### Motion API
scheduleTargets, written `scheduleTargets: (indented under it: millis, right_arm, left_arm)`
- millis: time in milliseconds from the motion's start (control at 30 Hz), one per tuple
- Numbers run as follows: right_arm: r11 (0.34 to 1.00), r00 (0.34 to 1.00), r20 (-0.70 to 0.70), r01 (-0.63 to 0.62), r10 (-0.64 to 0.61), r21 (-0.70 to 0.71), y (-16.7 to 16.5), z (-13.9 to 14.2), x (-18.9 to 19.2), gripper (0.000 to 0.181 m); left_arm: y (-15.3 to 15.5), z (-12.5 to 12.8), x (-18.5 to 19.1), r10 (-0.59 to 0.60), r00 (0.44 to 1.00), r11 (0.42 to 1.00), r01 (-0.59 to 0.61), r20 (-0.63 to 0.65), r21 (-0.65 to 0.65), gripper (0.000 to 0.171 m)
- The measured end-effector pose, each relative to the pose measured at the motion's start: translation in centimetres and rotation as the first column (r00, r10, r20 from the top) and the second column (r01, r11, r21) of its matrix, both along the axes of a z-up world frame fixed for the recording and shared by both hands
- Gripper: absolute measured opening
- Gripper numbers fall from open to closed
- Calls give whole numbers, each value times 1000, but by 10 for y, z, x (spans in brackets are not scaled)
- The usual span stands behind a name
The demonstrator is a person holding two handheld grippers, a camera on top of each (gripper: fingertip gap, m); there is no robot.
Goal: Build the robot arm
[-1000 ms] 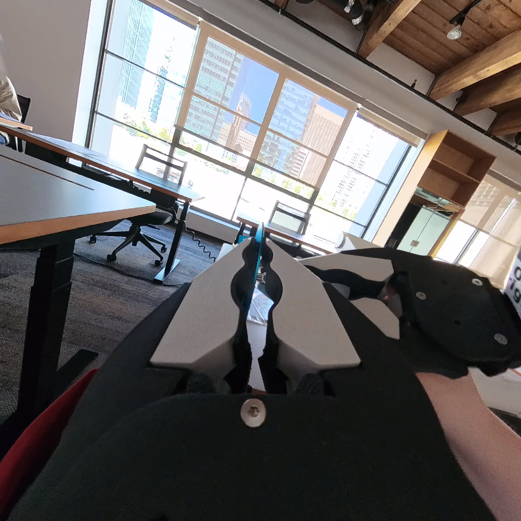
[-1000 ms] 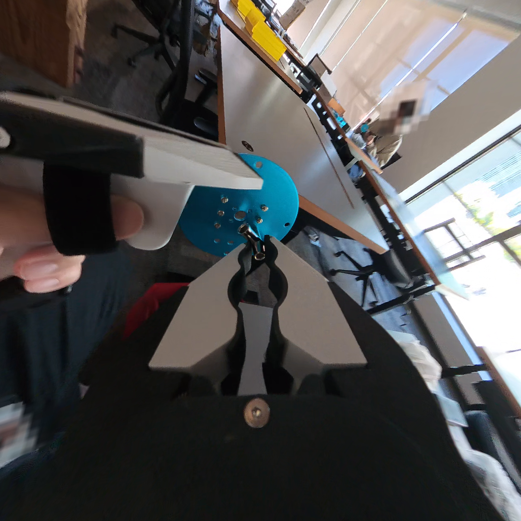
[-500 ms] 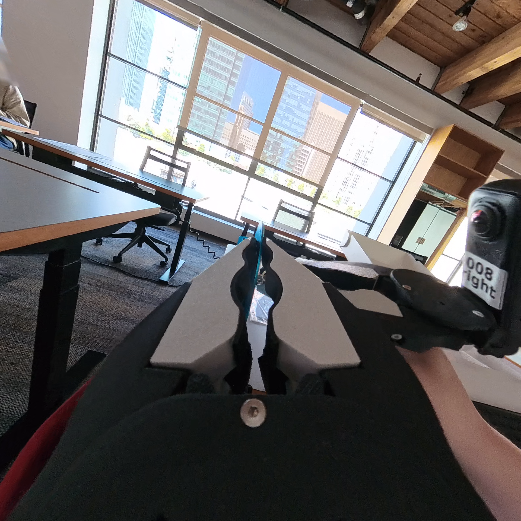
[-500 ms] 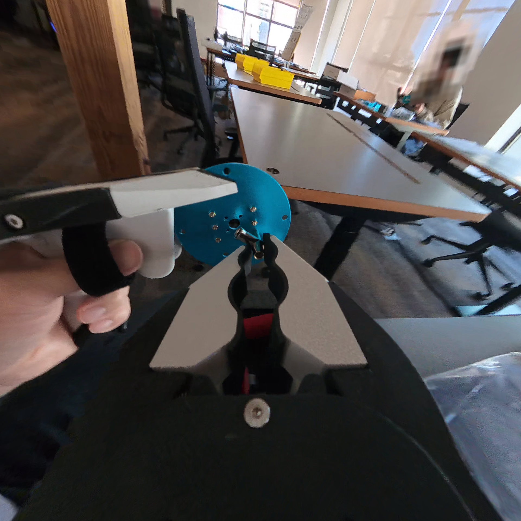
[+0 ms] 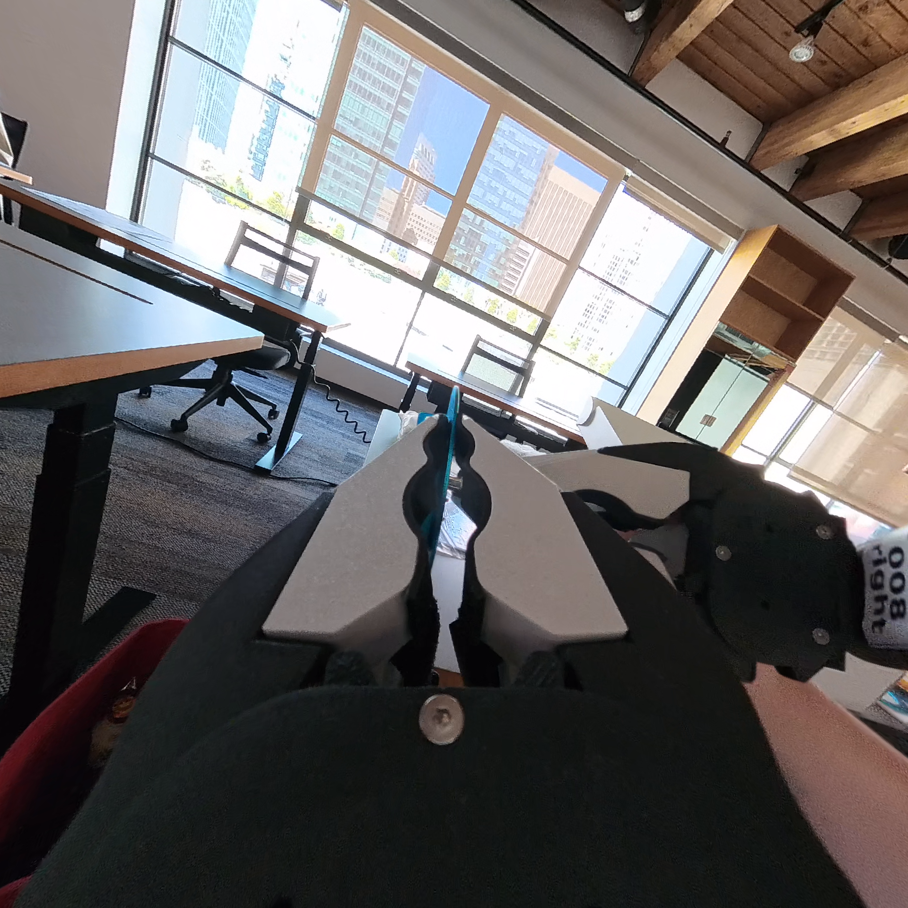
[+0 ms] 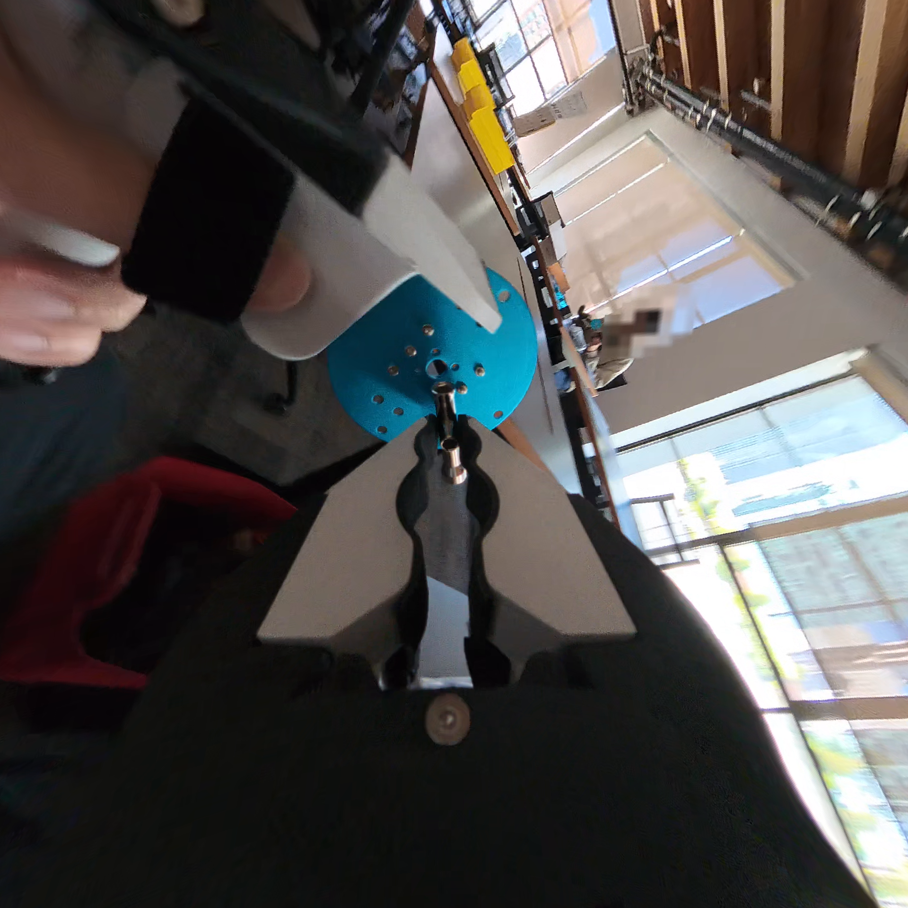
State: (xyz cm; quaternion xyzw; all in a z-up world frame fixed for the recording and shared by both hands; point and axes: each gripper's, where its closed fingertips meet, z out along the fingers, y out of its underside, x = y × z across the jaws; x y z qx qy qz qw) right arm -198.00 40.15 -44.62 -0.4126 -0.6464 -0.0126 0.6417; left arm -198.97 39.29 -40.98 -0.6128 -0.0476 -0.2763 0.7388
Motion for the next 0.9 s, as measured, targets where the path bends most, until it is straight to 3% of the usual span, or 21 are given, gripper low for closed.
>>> scheduleTargets:
  millis: [133,267,367,500,667,800,900]
  right_arm:
    - [978,986,169,-31,-4,205,0,-1,1,7]
    - [975,964,264,-54,-4,214,0,-2,6,7]
    - [991,966,257,-19,-17,135,2,-3,9,8]
    - [999,993,120,0,5,-42,1,-2,8,8]
    - [931,996,-82,-47,18,-363,-2,-4,4,9]
    - [967,1000,-30,0,-8,-255,0,-5,5,8]
    - [924,996,-81,-5,-28,-382,0,-5,4,9]
  left_arm:
    - [-1,0,4,-29,1000,999,29,13,-21,1]
    - [-1,-1,8,-63,997,997,65,44,-40,1]
    - [0,-1,10,-58,997,998,59,43,-36,1]
    - [-2,0,10,-34,999,999,35,36,-19,1]
    - [-3,0,5,-7,1000,1000,7,9,-16,0]
    - [-1,-2,6,-11,1000,1000,11,7,-25,0]
    - [-1,0,5,9,1000,1000,-9,-11,-12,0]
